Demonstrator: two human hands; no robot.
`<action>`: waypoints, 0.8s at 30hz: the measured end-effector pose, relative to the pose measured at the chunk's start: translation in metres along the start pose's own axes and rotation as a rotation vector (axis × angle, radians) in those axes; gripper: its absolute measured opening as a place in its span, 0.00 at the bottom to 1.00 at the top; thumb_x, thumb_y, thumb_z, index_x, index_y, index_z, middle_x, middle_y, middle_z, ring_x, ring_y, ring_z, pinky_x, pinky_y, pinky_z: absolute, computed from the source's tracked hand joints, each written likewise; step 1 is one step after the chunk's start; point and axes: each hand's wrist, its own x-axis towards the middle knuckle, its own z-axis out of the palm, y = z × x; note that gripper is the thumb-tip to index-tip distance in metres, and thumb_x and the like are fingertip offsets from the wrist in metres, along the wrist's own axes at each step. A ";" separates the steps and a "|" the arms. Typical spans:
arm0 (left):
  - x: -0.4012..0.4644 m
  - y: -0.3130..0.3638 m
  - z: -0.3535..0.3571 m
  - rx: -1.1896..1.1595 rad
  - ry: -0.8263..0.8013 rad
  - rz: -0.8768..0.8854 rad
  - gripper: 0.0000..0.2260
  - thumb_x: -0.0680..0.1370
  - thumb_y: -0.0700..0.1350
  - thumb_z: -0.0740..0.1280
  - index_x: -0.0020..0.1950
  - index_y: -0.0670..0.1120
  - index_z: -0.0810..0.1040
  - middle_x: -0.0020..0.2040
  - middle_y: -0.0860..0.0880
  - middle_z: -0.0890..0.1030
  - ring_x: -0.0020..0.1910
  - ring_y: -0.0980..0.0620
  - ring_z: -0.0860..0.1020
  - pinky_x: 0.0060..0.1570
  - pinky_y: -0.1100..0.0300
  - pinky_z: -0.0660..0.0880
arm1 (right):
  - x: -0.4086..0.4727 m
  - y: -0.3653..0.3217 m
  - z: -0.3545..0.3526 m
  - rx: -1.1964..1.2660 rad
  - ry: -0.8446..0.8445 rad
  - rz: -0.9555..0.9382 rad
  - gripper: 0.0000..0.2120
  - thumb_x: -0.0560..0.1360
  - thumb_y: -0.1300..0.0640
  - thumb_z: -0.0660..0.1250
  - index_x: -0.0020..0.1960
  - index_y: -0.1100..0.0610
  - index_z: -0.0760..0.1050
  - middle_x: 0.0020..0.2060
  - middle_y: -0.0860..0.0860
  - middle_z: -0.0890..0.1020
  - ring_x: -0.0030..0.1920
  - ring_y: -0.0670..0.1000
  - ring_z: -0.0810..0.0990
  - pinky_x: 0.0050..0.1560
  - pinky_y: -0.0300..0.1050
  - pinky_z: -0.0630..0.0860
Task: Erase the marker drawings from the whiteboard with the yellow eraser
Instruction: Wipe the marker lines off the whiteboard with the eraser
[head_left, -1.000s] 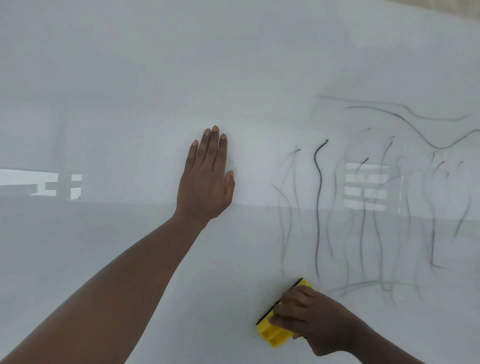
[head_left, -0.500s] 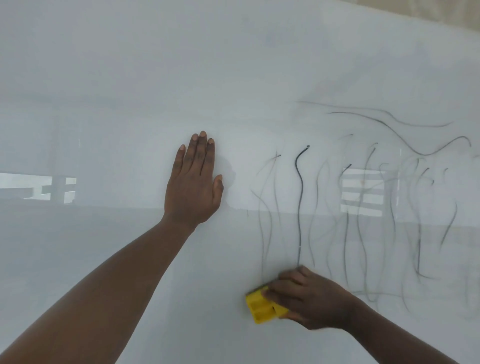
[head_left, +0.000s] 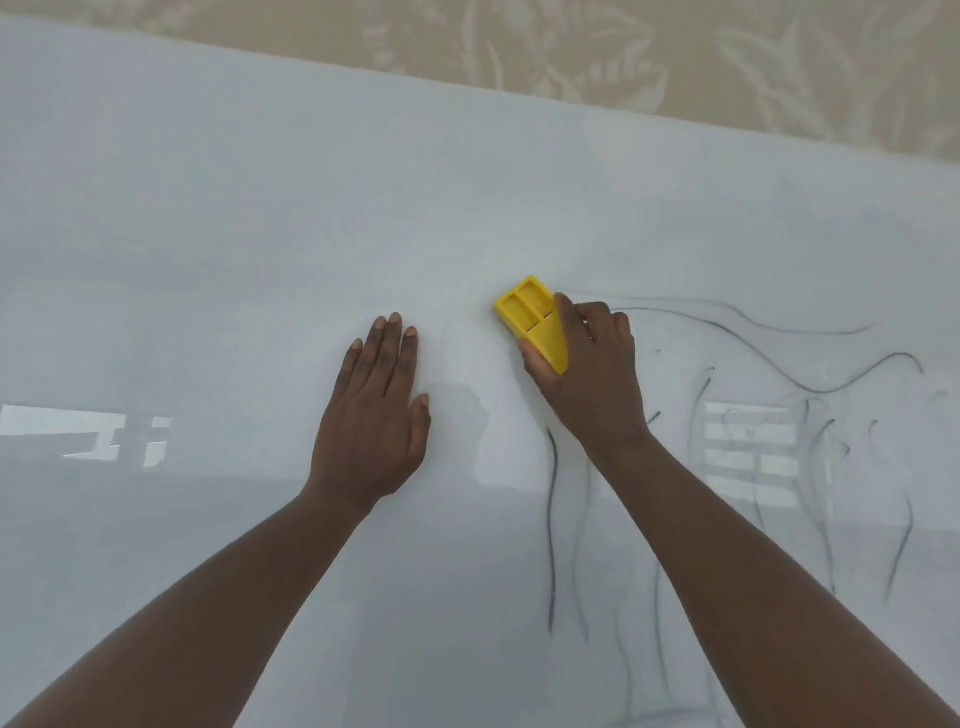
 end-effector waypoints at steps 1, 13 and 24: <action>0.008 0.006 0.002 0.003 0.007 -0.005 0.28 0.81 0.47 0.53 0.79 0.37 0.58 0.81 0.38 0.58 0.81 0.42 0.55 0.80 0.44 0.55 | 0.009 0.012 -0.004 -0.014 0.023 0.066 0.27 0.75 0.46 0.70 0.67 0.62 0.73 0.53 0.60 0.77 0.49 0.63 0.74 0.49 0.56 0.74; 0.031 0.030 0.023 0.044 0.031 -0.100 0.29 0.80 0.48 0.50 0.80 0.37 0.56 0.81 0.39 0.57 0.82 0.43 0.54 0.80 0.44 0.53 | -0.001 0.186 -0.070 -0.159 0.182 0.561 0.26 0.77 0.43 0.65 0.65 0.62 0.72 0.56 0.65 0.74 0.54 0.65 0.73 0.57 0.56 0.69; 0.021 0.033 0.027 0.101 0.031 -0.074 0.30 0.80 0.50 0.50 0.80 0.36 0.56 0.81 0.39 0.58 0.81 0.43 0.55 0.80 0.43 0.54 | -0.051 0.240 -0.108 -0.202 0.277 0.953 0.34 0.72 0.36 0.57 0.62 0.64 0.72 0.57 0.69 0.73 0.56 0.71 0.72 0.61 0.64 0.69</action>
